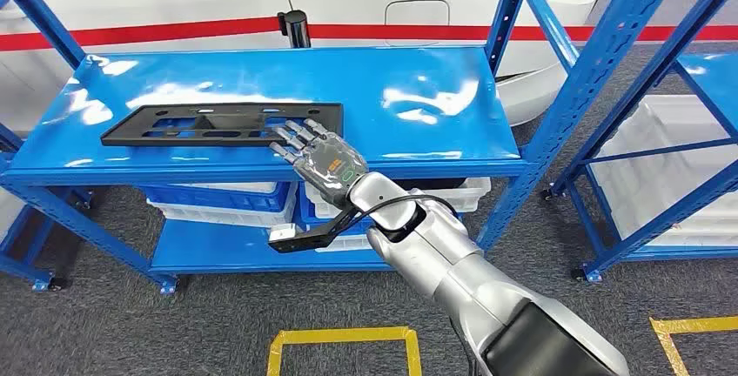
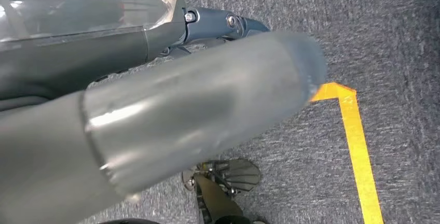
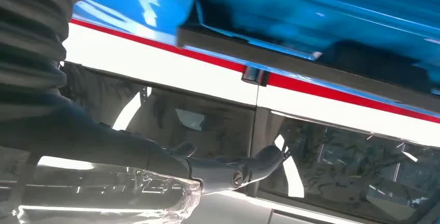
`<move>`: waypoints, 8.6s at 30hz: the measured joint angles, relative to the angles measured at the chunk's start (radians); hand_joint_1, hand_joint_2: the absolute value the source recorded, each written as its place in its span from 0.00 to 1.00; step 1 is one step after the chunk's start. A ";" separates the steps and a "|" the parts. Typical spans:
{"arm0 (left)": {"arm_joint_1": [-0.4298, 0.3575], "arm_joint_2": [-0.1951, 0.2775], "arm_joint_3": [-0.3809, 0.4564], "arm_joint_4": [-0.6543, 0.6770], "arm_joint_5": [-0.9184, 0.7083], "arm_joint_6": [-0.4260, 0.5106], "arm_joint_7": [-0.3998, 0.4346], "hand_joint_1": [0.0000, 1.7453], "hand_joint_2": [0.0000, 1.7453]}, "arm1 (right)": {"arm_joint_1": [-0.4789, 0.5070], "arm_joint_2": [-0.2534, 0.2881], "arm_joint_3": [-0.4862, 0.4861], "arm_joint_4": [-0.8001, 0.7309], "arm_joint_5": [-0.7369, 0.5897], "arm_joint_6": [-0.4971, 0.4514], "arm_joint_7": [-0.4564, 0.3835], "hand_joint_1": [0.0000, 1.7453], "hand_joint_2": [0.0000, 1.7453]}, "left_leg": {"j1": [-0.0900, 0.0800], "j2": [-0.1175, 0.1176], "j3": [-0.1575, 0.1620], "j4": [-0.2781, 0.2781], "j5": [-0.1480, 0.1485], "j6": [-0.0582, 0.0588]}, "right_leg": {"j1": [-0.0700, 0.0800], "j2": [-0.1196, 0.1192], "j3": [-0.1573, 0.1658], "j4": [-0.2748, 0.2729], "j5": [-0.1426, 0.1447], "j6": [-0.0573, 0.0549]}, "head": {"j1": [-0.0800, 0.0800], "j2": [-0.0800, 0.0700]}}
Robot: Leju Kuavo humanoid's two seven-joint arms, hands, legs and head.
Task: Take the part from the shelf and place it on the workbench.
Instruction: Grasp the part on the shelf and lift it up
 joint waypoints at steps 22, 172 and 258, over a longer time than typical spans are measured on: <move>-0.001 -0.002 0.001 0.000 -0.001 0.002 -0.001 0.00 0.00 | -0.008 0.001 0.001 0.010 0.009 -0.014 0.000 0.00 1.00 | 0.000 0.005 -0.028 0.000 0.033 0.039 | 0.002 0.004 -0.100 0.260 -0.136 -0.001 | 0.002 0.000; -0.007 -0.012 0.078 0.001 0.013 0.119 -0.110 0.00 1.00 | 0.041 -0.286 -0.247 -0.616 -0.024 0.013 -0.005 1.00 1.00 | -0.009 0.005 -0.040 -0.006 0.048 0.034 | -0.001 0.008 0.057 -0.007 -0.058 0.006 | -0.001 0.000; -0.013 -0.004 0.054 0.000 -0.001 0.108 -0.100 0.00 1.00 | 0.116 -0.323 -0.282 -0.595 -0.054 -0.010 -0.007 1.00 1.00 | 0.006 0.008 -0.035 0.152 -0.024 -0.012 | -0.003 -0.007 -0.011 0.012 0.001 -0.011 | 0.006 0.000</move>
